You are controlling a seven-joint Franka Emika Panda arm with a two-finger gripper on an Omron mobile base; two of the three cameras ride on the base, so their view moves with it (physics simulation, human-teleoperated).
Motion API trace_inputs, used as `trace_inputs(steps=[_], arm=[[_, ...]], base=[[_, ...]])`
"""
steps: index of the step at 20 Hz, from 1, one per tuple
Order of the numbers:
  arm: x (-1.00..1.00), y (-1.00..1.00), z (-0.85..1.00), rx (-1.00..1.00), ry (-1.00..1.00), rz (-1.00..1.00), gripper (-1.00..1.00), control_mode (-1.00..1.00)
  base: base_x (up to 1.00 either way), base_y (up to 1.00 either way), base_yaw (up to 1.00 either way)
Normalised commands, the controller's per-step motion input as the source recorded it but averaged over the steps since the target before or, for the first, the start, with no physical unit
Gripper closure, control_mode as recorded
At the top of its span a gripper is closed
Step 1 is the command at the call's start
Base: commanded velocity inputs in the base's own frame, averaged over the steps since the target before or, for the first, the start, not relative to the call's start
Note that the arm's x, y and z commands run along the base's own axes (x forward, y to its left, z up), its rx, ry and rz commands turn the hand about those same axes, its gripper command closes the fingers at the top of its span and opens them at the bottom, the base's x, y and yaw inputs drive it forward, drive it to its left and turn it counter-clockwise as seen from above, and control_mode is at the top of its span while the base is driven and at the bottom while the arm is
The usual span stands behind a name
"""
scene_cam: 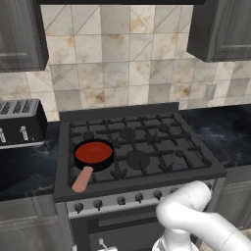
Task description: Wait until the marinara sauce is simmered to a deep red color and then turn off the stove.
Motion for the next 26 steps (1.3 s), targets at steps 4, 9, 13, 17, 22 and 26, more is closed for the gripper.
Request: trace_inputs(steps=[4,9,13,17,22,26], arm=[[0.02,0.0,-0.12,0.15,-0.24,-0.04,-1.0,-1.0],[0.28,0.0,-0.02,0.0,-0.04,0.0,-1.0,-1.0],[0.48,0.0,0.0,0.0,0.0,0.0,-1.0,-1.0],[0.52,-0.03,0.0,0.02,0.0,0.0,-1.0,-1.0],[0.58,-0.01,0.0,0.03,0.0,0.0,-1.0,-1.0],[0.54,-0.01,0.0,0.02,0.0,0.0,-1.0,-1.0]], base=[[0.0,0.0,0.0],[0.0,0.0,0.0],[0.0,0.0,0.0],[0.0,0.0,0.0],[0.0,0.0,0.0],[0.0,0.0,0.0]])
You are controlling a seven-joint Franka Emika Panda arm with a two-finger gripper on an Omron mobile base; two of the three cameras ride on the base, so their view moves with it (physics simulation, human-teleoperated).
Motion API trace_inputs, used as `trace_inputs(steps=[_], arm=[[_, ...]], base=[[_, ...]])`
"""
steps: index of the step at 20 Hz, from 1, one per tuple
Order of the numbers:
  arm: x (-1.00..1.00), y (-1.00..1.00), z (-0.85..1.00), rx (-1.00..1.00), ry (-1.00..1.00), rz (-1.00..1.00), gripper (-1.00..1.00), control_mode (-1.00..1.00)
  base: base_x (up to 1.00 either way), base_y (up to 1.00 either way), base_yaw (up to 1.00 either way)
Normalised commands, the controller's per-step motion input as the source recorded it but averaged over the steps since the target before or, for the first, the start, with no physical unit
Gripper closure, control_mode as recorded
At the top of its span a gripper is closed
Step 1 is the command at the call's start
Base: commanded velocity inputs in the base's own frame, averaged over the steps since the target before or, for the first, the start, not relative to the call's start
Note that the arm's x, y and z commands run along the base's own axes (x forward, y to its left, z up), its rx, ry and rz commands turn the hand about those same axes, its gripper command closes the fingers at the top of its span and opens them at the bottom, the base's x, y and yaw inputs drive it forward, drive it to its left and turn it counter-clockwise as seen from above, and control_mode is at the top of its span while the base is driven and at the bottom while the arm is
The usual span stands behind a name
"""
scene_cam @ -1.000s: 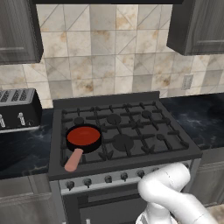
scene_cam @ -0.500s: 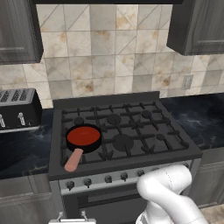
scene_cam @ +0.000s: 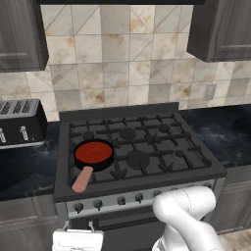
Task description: Wait until the marinara sauce is simmered to a deep red color and then turn off the stove.
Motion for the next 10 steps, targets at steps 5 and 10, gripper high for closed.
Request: trace_inputs(steps=[5,10], arm=[[0.43,-0.18,-0.16,0.07,0.0,0.0,-1.0,-1.0],[0.4,-0.25,-0.23,0.07,0.0,0.0,-1.0,-1.0]], base=[[0.0,0.0,0.0],[0.0,0.0,0.0]])
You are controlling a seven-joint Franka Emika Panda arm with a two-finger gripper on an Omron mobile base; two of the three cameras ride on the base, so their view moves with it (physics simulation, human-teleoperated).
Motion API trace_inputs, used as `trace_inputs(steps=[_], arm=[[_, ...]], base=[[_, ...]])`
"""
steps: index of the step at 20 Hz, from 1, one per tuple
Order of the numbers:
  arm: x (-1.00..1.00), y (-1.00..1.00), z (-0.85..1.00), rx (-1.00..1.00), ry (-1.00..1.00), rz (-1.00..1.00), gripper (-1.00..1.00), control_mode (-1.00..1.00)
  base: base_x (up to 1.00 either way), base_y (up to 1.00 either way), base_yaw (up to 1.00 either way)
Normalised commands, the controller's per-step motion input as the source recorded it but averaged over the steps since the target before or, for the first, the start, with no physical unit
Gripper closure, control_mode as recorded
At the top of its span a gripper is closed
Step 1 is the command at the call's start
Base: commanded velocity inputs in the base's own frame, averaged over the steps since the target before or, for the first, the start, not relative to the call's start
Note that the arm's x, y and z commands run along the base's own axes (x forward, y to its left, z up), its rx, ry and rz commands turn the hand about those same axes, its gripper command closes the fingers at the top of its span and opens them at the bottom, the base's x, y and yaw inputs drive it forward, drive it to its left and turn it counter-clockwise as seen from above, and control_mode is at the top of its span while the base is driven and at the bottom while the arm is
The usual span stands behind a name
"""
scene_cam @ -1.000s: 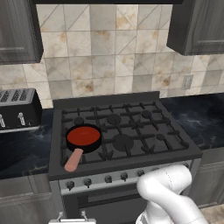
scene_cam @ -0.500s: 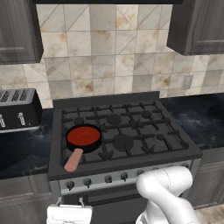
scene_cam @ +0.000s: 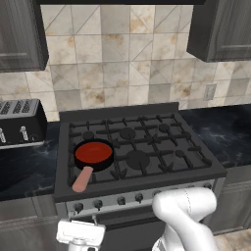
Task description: Wait until the marinara sauce is simmered to a deep red color and then turn off the stove.
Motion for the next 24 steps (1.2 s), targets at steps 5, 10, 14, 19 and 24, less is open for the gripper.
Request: trace_inputs(steps=[5,10,14,19,24], arm=[[0.29,-0.08,-0.2,0.12,0.0,0.0,-1.0,-1.0],[0.23,0.0,-0.21,0.03,0.01,0.01,-1.0,-1.0],[0.05,0.0,-0.35,0.07,0.19,0.02,-1.0,-1.0],[0.0,-0.03,-0.3,0.15,0.33,0.0,-1.0,-1.0],[0.04,0.0,-0.16,0.07,0.29,0.01,-1.0,-1.0]], base=[[0.0,0.0,0.0],[0.0,0.0,0.0],[0.0,0.0,0.0],[0.0,0.0,0.0],[0.0,0.0,0.0]])
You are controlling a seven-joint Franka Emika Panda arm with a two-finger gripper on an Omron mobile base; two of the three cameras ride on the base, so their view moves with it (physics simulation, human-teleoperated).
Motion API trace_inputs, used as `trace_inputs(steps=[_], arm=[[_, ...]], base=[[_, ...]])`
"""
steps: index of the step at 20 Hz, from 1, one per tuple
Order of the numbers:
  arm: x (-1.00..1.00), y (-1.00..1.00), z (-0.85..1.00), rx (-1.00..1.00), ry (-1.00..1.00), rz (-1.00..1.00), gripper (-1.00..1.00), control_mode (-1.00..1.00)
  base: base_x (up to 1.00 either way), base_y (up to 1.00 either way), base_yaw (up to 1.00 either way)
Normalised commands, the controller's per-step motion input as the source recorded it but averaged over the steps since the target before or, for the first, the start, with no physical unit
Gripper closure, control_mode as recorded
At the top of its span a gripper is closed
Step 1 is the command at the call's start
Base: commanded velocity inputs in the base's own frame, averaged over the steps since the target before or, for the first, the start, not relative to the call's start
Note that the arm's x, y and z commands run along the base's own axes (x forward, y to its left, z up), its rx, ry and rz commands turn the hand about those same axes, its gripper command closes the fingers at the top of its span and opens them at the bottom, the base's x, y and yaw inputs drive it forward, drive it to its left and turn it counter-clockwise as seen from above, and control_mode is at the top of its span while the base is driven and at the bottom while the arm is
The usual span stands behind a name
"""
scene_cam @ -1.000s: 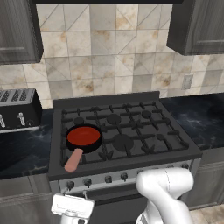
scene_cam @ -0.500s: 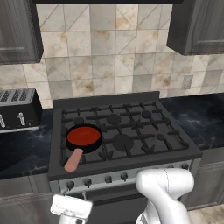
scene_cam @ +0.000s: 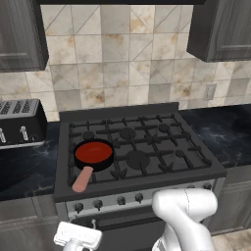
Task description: Wait until the marinara sauce is simmered to a deep red color and then turn off the stove.
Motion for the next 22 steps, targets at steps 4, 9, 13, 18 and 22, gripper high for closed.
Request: trace_inputs(steps=[4,9,13,18,22], arm=[[0.15,0.0,-0.07,0.0,0.28,0.01,-1.0,-1.0],[0.22,0.0,-0.05,0.0,0.2,0.02,-1.0,-1.0],[0.23,0.0,-0.03,-0.01,0.11,0.0,-1.0,-1.0],[0.09,0.0,-0.13,0.04,0.14,0.03,-1.0,-1.0],[0.0,0.0,-0.28,0.15,0.15,0.06,-1.0,-1.0]], base=[[0.0,0.0,0.0],[0.0,0.0,0.0],[0.0,0.0,0.0],[0.0,0.0,0.0],[0.0,0.0,0.0]])
